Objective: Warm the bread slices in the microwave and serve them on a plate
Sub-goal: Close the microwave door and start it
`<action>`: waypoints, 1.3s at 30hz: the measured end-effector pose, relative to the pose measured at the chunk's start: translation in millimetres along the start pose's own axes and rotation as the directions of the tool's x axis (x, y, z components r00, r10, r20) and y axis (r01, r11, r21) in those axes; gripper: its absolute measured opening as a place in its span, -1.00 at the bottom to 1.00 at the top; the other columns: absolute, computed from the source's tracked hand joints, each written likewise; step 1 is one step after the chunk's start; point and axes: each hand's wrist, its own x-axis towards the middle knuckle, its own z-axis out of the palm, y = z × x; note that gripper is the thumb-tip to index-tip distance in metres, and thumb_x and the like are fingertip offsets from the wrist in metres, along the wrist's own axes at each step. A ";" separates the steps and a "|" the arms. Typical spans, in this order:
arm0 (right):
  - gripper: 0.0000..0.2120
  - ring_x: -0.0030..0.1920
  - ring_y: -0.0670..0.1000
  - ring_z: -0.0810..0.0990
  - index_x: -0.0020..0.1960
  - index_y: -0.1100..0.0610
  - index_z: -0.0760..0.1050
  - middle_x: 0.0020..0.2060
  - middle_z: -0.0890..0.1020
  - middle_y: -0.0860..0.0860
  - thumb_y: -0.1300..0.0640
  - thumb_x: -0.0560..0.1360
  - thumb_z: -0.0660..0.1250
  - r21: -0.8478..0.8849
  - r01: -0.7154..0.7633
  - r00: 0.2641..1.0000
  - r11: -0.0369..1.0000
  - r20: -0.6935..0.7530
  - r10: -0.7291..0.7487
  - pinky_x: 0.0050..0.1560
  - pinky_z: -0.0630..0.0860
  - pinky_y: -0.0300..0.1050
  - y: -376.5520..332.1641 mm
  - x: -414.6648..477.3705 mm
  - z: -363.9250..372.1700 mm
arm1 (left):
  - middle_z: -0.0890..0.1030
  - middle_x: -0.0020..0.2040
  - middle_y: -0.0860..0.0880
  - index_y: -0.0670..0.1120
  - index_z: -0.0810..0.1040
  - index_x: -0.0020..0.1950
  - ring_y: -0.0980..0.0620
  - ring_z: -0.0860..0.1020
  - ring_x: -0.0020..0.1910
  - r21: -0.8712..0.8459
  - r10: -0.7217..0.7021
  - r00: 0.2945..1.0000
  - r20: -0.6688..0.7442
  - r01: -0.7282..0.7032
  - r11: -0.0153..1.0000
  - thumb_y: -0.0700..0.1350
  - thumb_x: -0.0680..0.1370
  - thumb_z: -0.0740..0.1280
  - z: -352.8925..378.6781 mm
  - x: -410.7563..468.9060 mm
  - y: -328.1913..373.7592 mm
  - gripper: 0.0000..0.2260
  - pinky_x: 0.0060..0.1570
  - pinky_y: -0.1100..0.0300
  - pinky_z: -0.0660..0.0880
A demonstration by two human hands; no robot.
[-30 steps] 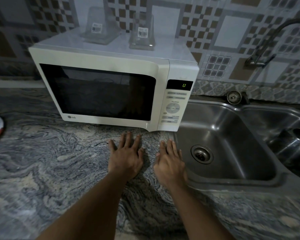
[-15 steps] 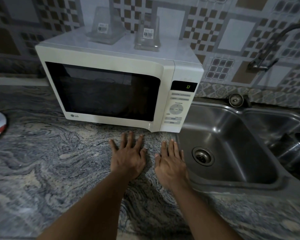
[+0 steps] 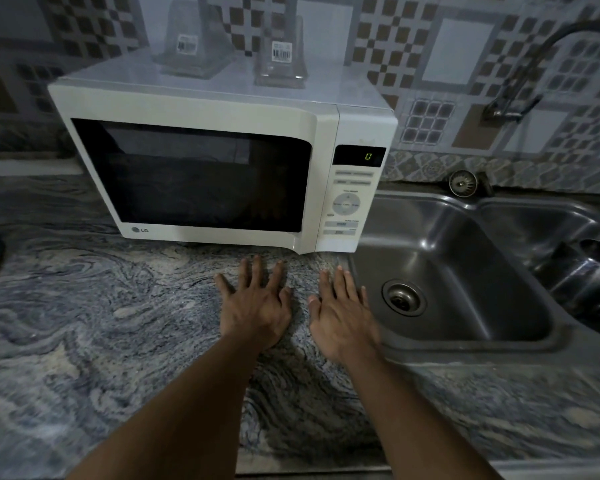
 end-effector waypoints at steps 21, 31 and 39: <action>-0.40 0.56 0.03 -0.38 0.62 0.08 -0.25 0.58 -0.29 0.06 -0.14 0.67 -0.23 0.038 -0.002 1.000 0.999 0.028 0.001 0.56 -0.26 0.12 0.6 0.2 -0.5 | -0.20 0.61 -0.06 0.16 -0.23 0.58 -0.12 -0.25 0.58 -0.059 -0.031 0.995 0.090 0.036 0.998 0.16 0.65 -0.23 -4.6 -3.4 5.4 -0.50 0.41 -0.39 -0.22; -0.32 0.20 0.17 0.58 0.60 -0.14 -0.12 0.46 0.39 0.06 -0.12 0.63 0.20 0.701 -0.178 0.905 0.690 -0.159 0.395 0.12 0.55 0.06 5.0 19.5 -34.2 | -0.24 0.60 -0.03 0.21 -0.27 0.56 -0.14 -0.29 0.56 -0.062 -0.020 0.999 0.033 0.022 0.998 0.32 0.58 -0.27 -0.5 -0.1 10.2 -0.43 0.42 -0.37 -0.30; -0.68 0.07 0.11 0.60 0.24 0.05 0.32 0.15 0.56 0.05 0.06 0.57 0.37 0.698 -0.050 0.857 0.714 -0.337 0.390 0.02 0.61 0.09 11.8 74.9 -60.5 | -0.20 0.61 -0.02 0.23 -0.26 0.56 -0.10 -0.25 0.58 -0.061 -0.029 1.000 -0.004 0.028 0.998 0.35 0.55 -0.27 3.2 1.7 8.8 -0.41 0.43 -0.34 -0.27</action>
